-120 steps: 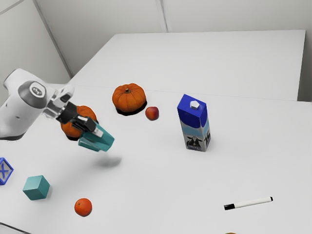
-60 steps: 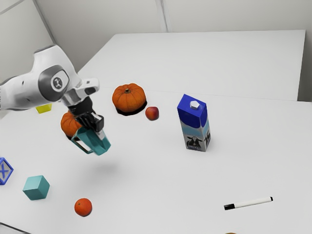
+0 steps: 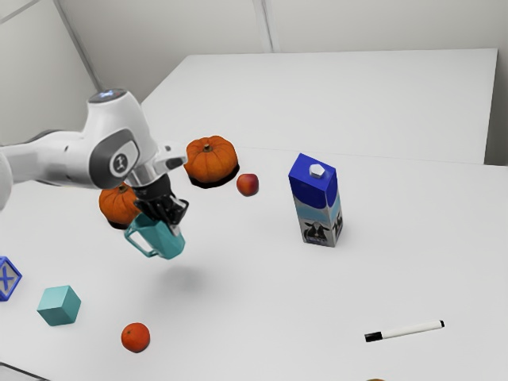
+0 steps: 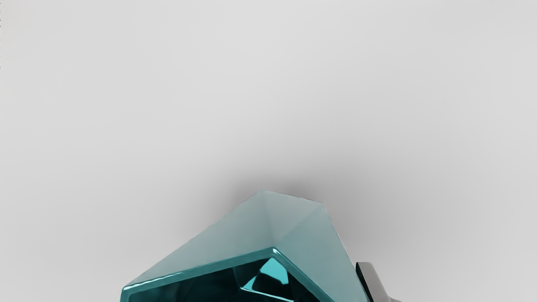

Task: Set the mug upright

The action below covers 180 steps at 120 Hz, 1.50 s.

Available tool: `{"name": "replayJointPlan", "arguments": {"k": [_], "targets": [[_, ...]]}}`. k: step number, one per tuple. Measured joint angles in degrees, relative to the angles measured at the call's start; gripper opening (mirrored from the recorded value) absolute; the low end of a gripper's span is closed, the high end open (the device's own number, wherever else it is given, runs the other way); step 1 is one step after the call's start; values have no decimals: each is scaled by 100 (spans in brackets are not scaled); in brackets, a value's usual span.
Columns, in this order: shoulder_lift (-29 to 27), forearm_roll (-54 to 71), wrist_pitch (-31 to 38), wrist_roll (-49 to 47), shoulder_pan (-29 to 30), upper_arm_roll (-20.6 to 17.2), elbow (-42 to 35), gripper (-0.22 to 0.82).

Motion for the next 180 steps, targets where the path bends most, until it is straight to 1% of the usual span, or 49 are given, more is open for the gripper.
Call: {"name": "replayJointPlan", "arguments": {"k": [35,79,137,170,180], "targets": [[254,132,548,-581,-72,-10,-251,-18],[516,347,1106,-1023,-113,-10,-424,-18],[743,421,1330,-1332,-122,-11,-422,-18],[703,361,1344,-1318,-178,-17,-412,4],[634,356,1344,-1310,-193,-19,-404,16]]}}
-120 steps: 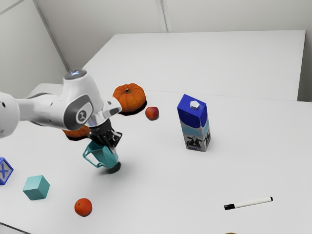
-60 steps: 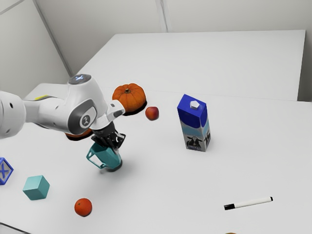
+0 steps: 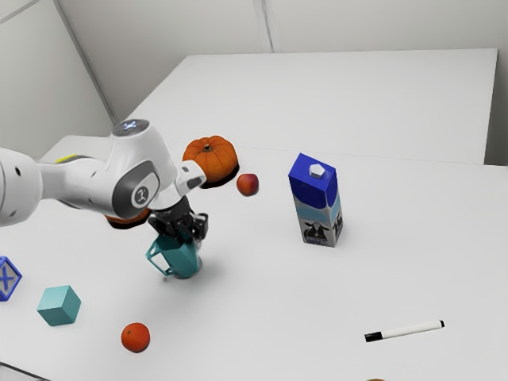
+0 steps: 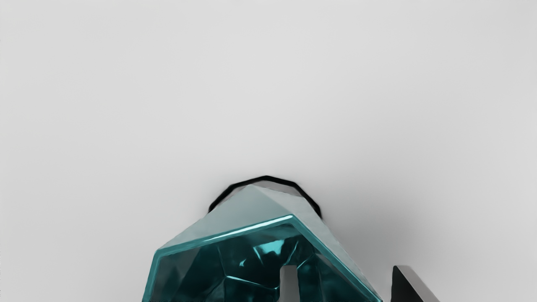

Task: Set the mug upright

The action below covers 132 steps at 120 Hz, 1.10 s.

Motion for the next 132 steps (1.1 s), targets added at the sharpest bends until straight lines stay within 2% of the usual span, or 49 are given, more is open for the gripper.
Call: {"name": "replayJointPlan", "arguments": {"k": [18,42,85,103,132], "targets": [[-123,-9,-23,17,-5,6,33,37],[-230,-68,-522,35,1,8,520,50],[-78,-101,-2329,35,-105,42,2154,57],[53,-114,-2879,37,-499,314,2704,58],[157,-88,-3670,44,-515,366,3644,58]]}}
